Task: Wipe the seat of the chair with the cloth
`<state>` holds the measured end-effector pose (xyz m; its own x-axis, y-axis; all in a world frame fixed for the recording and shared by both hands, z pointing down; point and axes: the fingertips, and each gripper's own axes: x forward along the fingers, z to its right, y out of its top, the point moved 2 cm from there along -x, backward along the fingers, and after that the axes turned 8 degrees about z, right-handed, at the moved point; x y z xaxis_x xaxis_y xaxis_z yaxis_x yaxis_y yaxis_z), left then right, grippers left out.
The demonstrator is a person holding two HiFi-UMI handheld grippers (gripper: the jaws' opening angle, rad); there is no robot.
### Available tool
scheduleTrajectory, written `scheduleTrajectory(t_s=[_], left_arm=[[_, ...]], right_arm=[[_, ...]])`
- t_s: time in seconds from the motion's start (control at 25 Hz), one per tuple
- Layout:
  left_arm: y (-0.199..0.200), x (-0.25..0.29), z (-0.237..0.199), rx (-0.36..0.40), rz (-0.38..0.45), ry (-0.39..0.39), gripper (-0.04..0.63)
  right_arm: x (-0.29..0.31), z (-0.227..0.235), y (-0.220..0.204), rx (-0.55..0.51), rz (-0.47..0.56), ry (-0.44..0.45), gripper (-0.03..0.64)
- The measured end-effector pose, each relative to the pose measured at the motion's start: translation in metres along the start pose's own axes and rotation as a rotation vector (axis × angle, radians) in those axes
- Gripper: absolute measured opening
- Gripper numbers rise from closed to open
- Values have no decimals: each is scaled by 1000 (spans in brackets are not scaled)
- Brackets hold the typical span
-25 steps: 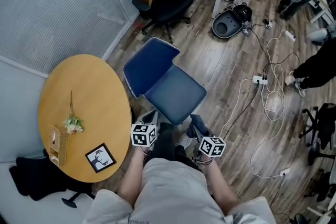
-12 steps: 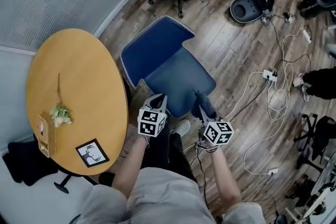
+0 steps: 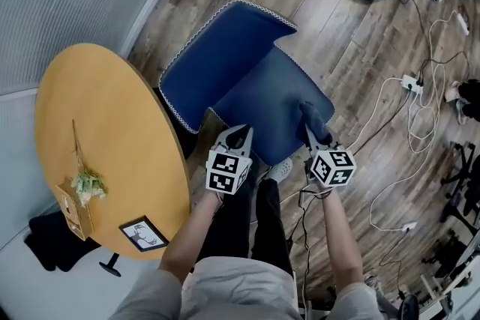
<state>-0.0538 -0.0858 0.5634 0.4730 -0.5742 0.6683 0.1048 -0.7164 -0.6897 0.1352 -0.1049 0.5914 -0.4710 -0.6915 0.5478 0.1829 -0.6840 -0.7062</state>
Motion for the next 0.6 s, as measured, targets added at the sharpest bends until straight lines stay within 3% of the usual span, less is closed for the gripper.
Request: scheduleTrajectory(t_s=[0.16, 0.36, 0.6], left_arm=[[-17, 16, -24, -8, -41, 19, 28], [-36, 14, -50, -81, -51, 70, 28], [-57, -4, -57, -179, -53, 74, 28]], right_arm=[[48, -1, -20, -41, -43, 29, 67], [101, -42, -60, -34, -128, 147, 66], [132, -141, -130, 55, -366, 547, 66]])
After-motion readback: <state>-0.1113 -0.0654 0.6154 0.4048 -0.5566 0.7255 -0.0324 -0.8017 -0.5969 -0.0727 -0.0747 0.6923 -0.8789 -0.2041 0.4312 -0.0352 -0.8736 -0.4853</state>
